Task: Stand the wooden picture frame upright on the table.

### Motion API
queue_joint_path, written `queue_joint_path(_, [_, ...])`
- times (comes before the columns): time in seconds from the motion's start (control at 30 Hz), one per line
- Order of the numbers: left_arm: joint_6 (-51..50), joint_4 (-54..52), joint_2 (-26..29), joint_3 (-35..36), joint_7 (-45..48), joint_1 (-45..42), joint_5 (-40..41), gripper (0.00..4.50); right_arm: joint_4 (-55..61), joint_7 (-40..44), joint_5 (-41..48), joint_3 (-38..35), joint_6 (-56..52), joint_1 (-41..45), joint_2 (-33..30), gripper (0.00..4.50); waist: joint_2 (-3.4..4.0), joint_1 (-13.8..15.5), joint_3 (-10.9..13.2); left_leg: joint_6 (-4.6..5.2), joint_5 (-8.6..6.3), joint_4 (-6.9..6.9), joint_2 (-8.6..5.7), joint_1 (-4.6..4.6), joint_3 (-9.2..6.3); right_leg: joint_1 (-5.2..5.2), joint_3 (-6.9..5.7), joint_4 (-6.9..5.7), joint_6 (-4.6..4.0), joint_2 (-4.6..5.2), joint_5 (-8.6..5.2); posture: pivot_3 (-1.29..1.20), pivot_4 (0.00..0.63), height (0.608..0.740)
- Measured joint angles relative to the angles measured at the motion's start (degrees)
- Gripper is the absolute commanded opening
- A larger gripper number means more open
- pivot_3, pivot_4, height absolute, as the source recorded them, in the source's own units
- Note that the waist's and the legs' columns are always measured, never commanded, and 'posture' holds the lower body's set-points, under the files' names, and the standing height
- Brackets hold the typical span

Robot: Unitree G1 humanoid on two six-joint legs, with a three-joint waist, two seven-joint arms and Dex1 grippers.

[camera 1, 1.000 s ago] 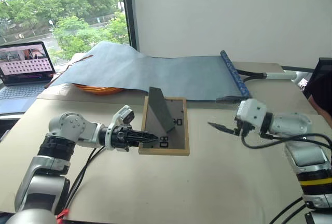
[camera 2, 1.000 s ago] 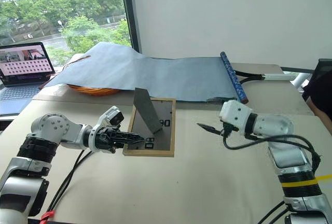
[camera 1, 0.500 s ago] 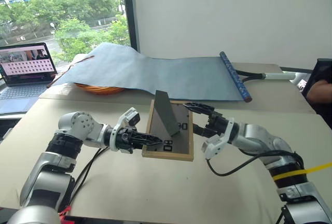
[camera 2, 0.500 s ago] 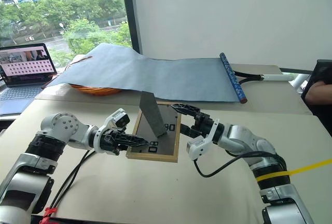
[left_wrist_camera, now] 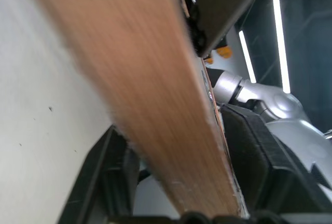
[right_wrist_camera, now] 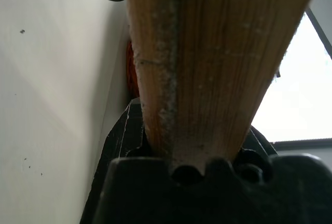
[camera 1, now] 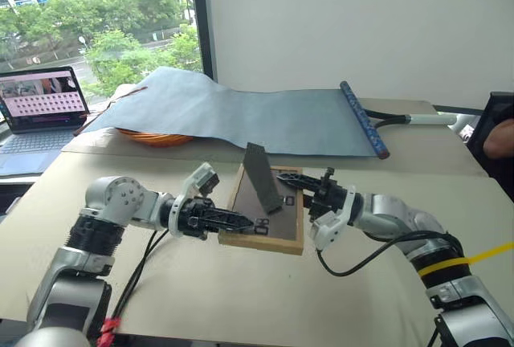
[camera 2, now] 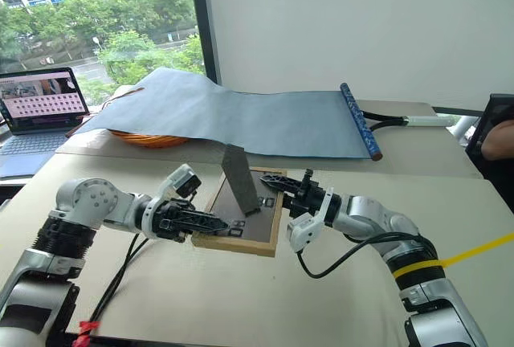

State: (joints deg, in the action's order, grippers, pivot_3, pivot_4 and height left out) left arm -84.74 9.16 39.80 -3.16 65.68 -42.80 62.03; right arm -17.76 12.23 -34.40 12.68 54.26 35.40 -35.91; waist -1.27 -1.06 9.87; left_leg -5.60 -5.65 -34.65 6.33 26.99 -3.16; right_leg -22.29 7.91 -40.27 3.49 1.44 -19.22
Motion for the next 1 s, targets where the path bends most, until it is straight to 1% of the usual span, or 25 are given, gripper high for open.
queue_joint_path(0.03, [1.06,-0.70,0.03,2.04,-0.89,0.85,-0.03,4.46,-0.51,0.66,1.39,0.02,-0.57,0.16,-0.14,1.24,0.00,-0.02,0.00,0.00,0.00,-0.01,0.00,0.00,-0.01,0.00,0.00,-0.01,0.00,0.00,0.00,0.00,0.150,0.684])
queue_joint_path(0.07, [2.57,-1.52,0.03,4.28,-2.19,1.81,-0.23,4.50,-1.08,1.79,2.88,0.01,-1.40,0.38,-0.25,1.24,0.00,-0.03,0.01,0.00,0.00,-0.02,0.00,0.00,-0.01,0.00,-0.01,-0.01,0.00,0.00,0.00,0.00,0.150,0.684])
queue_joint_path(0.13, [6.44,-4.02,0.02,8.84,-5.20,3.80,-1.22,4.50,-2.21,6.46,8.56,0.23,-4.68,0.64,-0.21,1.24,-0.03,0.00,0.03,0.01,0.00,-0.03,0.00,0.00,-0.03,0.03,-0.02,0.00,-0.01,0.00,0.00,0.00,0.150,0.684])
queue_joint_path(0.2, [11.48,-7.72,0.23,13.98,-7.61,6.37,-1.82,4.50,-2.60,14.20,19.80,0.04,-12.81,0.28,1.95,1.24,-0.07,-0.16,0.06,0.01,0.00,-0.05,0.01,0.01,-0.06,0.06,-0.05,-0.02,-0.02,0.00,0.01,0.00,0.150,0.684])
queue_joint_path(0.27, [16.10,-11.50,0.50,17.54,-8.50,9.23,-2.54,4.50,-1.10,23.03,33.57,-0.66,-25.20,-0.21,4.35,1.24,-0.04,-0.10,0.07,0.01,0.00,-0.07,0.01,0.01,-0.11,0.13,-0.13,-0.04,-0.02,0.01,0.02,0.00,0.150,0.684])
queue_joint_path(0.3, [17.62,-12.71,0.60,18.21,-8.44,10.33,-3.00,4.50,-0.17,25.75,37.55,-0.92,-29.74,-0.45,4.65,1.24,-0.02,-0.04,0.08,0.01,0.00,-0.08,0.01,0.00,-0.11,0.13,-0.13,-0.03,-0.02,0.01,0.02,0.00,0.150,0.684])
queue_joint_path(0.33, [19.31,-14.32,1.17,18.63,-8.47,12.07,-3.73,4.50,1.46,29.55,43.27,-1.21,-37.41,-0.50,5.11,1.24,0.00,0.04,0.09,0.01,0.00,-0.08,0.01,0.01,-0.11,0.13,-0.15,-0.03,-0.02,0.01,0.02,0.00,0.150,0.684])
queue_joint_path(0.4, [21.27,-17.06,1.50,18.87,-9.16,15.35,-4.95,4.50,3.87,33.84,52.36,-2.92,-51.87,-0.41,6.06,1.24,0.01,0.15,0.10,0.01,0.00,-0.09,0.01,0.00,-0.12,0.13,-0.16,-0.05,-0.02,0.01,0.02,0.00,0.150,0.684])
queue_joint_path(0.47, [22.67,-19.11,1.28,18.89,-10.55,17.72,-5.84,4.50,4.72,35.74,58.78,-4.20,-64.31,0.03,6.38,1.24,0.01,0.40,0.11,0.03,0.01,-0.09,0.01,0.01,-0.14,0.13,-0.21,-0.04,-0.03,0.01,0.02,0.00,0.150,0.684])
queue_joint_path(0.57, [24.81,-21.82,-0.02,19.00,-13.07,20.12,-6.55,4.50,4.85,37.46,64.60,-4.76,-78.67,0.98,7.08,1.24,0.01,0.41,0.11,0.04,0.01,-0.09,0.01,0.02,-0.14,0.10,-0.21,-0.03,-0.03,0.00,0.02,0.00,0.150,0.684])
queue_joint_path(0.63, [26.90,-23.16,-0.49,18.83,-14.53,20.90,-7.95,4.50,4.16,37.72,65.06,-4.63,-84.66,1.84,8.25,1.24,0.02,0.31,0.12,0.04,0.01,-0.08,0.01,0.02,-0.14,0.06,-0.21,-0.03,-0.03,0.00,0.02,0.00,0.150,0.684])
queue_joint_path(0.83, [32.95,-25.16,-0.22,17.21,-15.77,24.17,-12.89,4.50,-0.63,38.81,64.76,-4.79,-89.13,2.77,10.18,1.24,0.02,0.24,0.12,0.06,0.00,-0.03,0.01,0.04,-0.12,0.04,-0.21,0.04,-0.03,0.00,0.02,0.00,0.150,0.684])
queue_joint_path(1.0, [36.21,-25.42,0.06,16.84,-15.89,25.67,-14.81,4.50,0.61,43.09,66.06,-4.95,-93.64,1.47,10.48,1.24,0.02,0.33,0.12,0.06,0.00,-0.05,0.01,0.04,-0.12,0.06,-0.21,0.05,-0.02,0.01,0.01,0.00,0.150,0.684])
